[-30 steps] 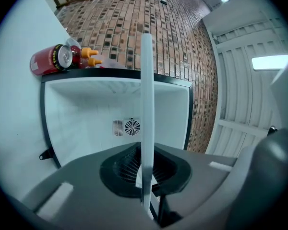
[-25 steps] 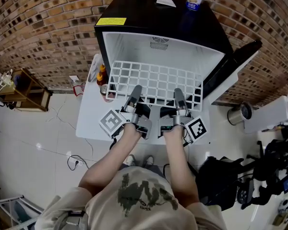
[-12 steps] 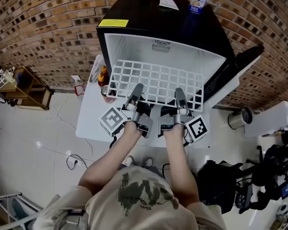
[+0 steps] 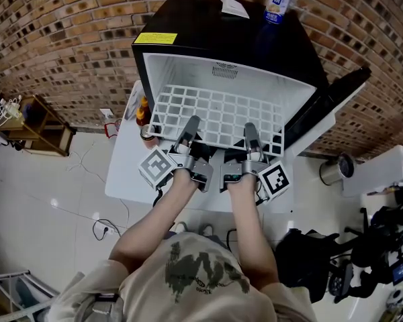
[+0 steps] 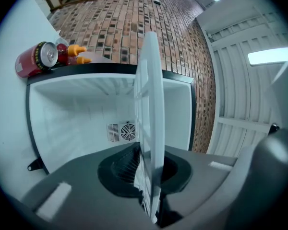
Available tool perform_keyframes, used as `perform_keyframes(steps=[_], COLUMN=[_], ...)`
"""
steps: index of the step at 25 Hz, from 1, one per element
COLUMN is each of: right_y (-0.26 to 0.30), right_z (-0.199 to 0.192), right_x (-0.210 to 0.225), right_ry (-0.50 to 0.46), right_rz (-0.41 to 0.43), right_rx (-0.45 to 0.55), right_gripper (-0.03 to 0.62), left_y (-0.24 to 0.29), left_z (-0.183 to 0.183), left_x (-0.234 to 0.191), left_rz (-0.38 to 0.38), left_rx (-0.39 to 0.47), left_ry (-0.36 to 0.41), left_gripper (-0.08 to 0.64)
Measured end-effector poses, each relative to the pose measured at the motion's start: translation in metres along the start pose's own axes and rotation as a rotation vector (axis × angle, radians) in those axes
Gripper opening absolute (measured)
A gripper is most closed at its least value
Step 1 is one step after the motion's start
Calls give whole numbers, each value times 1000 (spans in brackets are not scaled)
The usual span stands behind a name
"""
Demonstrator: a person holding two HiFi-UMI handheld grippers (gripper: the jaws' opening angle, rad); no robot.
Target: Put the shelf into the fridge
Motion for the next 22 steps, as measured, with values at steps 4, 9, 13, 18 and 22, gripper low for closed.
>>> perform_keyframes(steps=[4,9,13,18,22], right_y=[12,21,27,35,40], right_z=[4,6,8,10,13], right_x=[-1,1,3,5,6], right_ry=[-10,-35,-43,-56,-65], right_rz=[-3,9,18,23,27], right_rx=[-3,-6,-5,-3,1], right_gripper=[38,43,46,51,52], left_y=[13,21,29,37,42], left_z=[3,11,12,13,18], left_x=[3,-3,-2,-2,-5], left_rz=[-16,-7,-28,-49,-35], left_rx=[4,-4,-9,-6,-9], left_ry=[-12,57,48,44,101], left_gripper=[26,32,43,50,57])
Point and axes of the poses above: the fingertips, and each gripper's own axes: y forward along the fingers, x to its right, z out of its top, the point moved 9 cm from there along -y, backward along the fingers, and after that the axes turned 4 degrees about z, right-handed, at the moved point
